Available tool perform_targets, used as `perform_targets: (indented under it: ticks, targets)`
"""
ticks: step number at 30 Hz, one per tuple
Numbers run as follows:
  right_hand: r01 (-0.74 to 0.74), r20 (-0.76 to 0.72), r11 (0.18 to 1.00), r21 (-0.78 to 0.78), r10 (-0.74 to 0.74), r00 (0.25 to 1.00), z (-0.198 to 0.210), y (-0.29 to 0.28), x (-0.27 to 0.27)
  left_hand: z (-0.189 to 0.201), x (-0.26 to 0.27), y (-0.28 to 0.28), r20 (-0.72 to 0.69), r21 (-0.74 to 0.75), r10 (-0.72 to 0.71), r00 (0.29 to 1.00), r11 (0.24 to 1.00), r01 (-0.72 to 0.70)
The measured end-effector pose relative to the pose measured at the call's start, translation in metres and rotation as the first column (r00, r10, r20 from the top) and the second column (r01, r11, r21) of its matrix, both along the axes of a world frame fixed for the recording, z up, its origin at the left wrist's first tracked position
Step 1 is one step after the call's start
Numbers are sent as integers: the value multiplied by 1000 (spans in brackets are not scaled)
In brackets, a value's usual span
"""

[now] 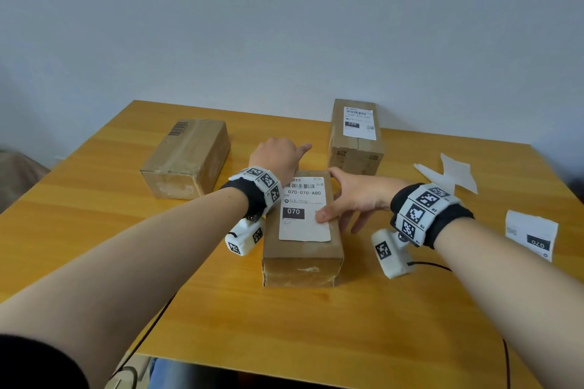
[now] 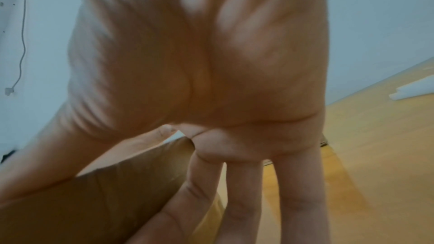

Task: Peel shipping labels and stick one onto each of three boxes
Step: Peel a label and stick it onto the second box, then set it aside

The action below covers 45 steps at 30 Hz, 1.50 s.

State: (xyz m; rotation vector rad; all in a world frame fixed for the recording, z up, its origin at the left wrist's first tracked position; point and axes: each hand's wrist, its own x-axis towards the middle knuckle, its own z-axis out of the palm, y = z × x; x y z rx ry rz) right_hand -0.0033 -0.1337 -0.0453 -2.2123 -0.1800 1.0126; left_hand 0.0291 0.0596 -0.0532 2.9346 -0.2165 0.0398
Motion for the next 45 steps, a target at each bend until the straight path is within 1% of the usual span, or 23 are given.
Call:
perform_targets:
  ticks: [1, 4, 8, 10, 12, 15, 17, 18, 20, 22, 24, 25, 28, 30, 32, 34, 35, 37, 38, 40, 43, 45]
  targets:
    - [0, -3, 1000, -3, 0, 1000, 0, 0, 0, -1, 0, 2, 5, -82, 16, 1000, 996, -16]
    - [16, -6, 1000, -12, -16, 1000, -2, -1, 0, -3, 0, 7, -18, -198, 10, 1000, 980, -13]
    - [44, 0, 999, -8, -44, 999, -3, -3, -3, -5, -8, 22, -21, -427, 9, 1000, 904, -17]
    - [56, 2, 998, -14, -56, 998, -3, -3, -4, -8, -17, 32, -24, -500, -14, 1000, 866, 0]
    - [66, 0, 998, -13, -66, 998, -3, -2, -8, -7, -27, 40, -28, -535, -11, 1000, 845, -6]
    - [88, 20, 996, -24, -88, 996, 0, -1, -14, 7, -44, 43, -16, -484, 33, 999, 875, -36]
    - [102, 67, 993, -54, -98, 993, 4, 1, -19, 23, -58, 39, -25, -402, 20, 999, 915, -28]
    - [110, 103, 991, -78, -102, 989, 4, 2, -21, 30, -67, 35, -47, -353, -4, 999, 935, -13]
    - [143, 172, 982, -124, -120, 978, 5, 4, -24, 40, -83, 24, -143, -285, -73, 987, 958, 29]
    - [198, 228, 967, -157, -160, 960, 4, 6, -26, 42, -94, 10, -218, -179, -141, 966, 979, 103]
    - [273, 270, 946, -173, -221, 937, 3, 8, -29, 39, -102, -1, -253, -59, -144, 957, 989, 134]
    - [314, 285, 933, -175, -258, 923, 4, 8, -32, 38, -103, -5, -269, -27, -130, 954, 992, 127]
    - [400, 328, 898, -182, -328, 886, 5, 4, -36, 31, -104, -14, -289, -9, -117, 950, 993, 120]
    - [395, 353, 890, -229, -302, 885, 7, -4, -38, 30, -104, -18, -274, 19, -135, 952, 989, 146]
    - [370, 340, 892, -258, -274, 900, 9, -15, -38, 30, -103, -19, -261, 56, -166, 951, 981, 187]
    - [367, 314, 904, -221, -291, 904, 9, -25, -36, 30, -99, -17, -253, 60, -214, 943, 970, 237]
    - [385, 322, 907, -172, -317, 892, 9, -29, -35, 29, -96, -15, -244, 59, -246, 938, 962, 268]
    - [388, 387, 920, -55, -338, 858, 11, -31, -36, 29, -90, -11, -223, 70, -294, 929, 946, 316]
    - [352, 431, 935, -33, -304, 849, 14, -30, -37, 29, -88, -9, -218, 64, -309, 926, 942, 330]
    - [275, 484, 959, -69, -209, 850, 17, -25, -39, 28, -83, -5, -203, 22, -307, 930, 948, 318]
    - [285, 511, 950, -125, -185, 839, 22, -18, -40, 21, -72, 10, -141, -29, -262, 955, 965, 261]
    - [294, 499, 941, -170, -175, 849, 26, -15, -43, 17, -66, 23, -114, -88, -260, 959, 964, 251]
